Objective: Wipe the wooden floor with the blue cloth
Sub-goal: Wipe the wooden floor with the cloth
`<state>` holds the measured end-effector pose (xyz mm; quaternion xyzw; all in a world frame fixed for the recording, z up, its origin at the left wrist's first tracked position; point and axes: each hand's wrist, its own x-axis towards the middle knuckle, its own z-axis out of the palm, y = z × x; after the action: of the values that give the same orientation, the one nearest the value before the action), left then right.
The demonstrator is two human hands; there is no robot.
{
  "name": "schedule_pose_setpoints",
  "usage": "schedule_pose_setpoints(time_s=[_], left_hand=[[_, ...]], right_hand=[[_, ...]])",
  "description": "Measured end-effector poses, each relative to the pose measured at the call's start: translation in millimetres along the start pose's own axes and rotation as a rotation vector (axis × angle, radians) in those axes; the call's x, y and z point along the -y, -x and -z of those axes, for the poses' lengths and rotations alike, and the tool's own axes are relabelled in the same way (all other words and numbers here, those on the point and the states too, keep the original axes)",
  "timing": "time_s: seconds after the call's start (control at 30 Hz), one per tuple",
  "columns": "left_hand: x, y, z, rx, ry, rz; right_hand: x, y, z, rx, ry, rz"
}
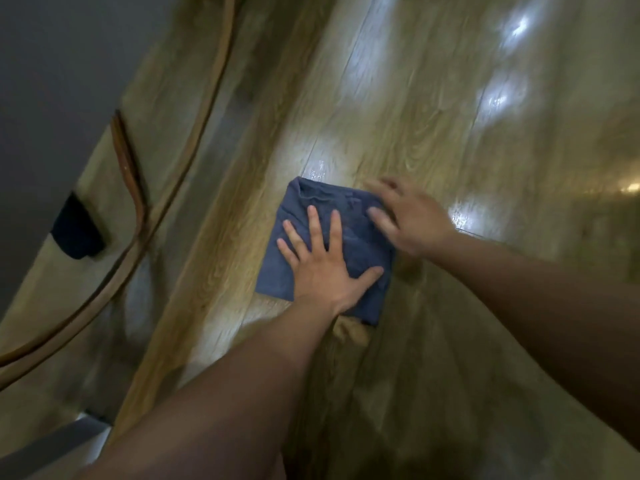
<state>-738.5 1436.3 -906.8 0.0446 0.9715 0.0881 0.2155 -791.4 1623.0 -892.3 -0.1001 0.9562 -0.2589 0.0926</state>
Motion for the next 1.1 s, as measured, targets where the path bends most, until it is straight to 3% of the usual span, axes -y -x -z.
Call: schedule_pose_setpoints(time_s=[0.07, 0.13, 0.23, 0.5, 1.1], left_hand=[[-1.3, 0.4, -5.0, -0.051, -0.053, 0.028], [-0.4, -3.1, -8.9, -0.107, -0.076, 0.041], [-4.2, -12.7, -11.1, -0.15, -0.101, 0.051], [-21.0, -70.9, 4.7, -0.22, -0.112, 0.015], [-131.1, -306.5, 83.1, -0.215, -0.146, 0.035]], right_hand=[[-47.8, -2.3, 16.6, -0.098, 0.058, -0.217], [-97.1, 4.8, 30.3, -0.091, 0.155, -0.475], [-143.6, 15.5, 39.9, -0.182, 0.171, -0.66], [-157.9, -11.2, 27.1, -0.195, 0.294, -0.701], [-142.0, -14.7, 43.4, -0.153, 0.269, -0.773]])
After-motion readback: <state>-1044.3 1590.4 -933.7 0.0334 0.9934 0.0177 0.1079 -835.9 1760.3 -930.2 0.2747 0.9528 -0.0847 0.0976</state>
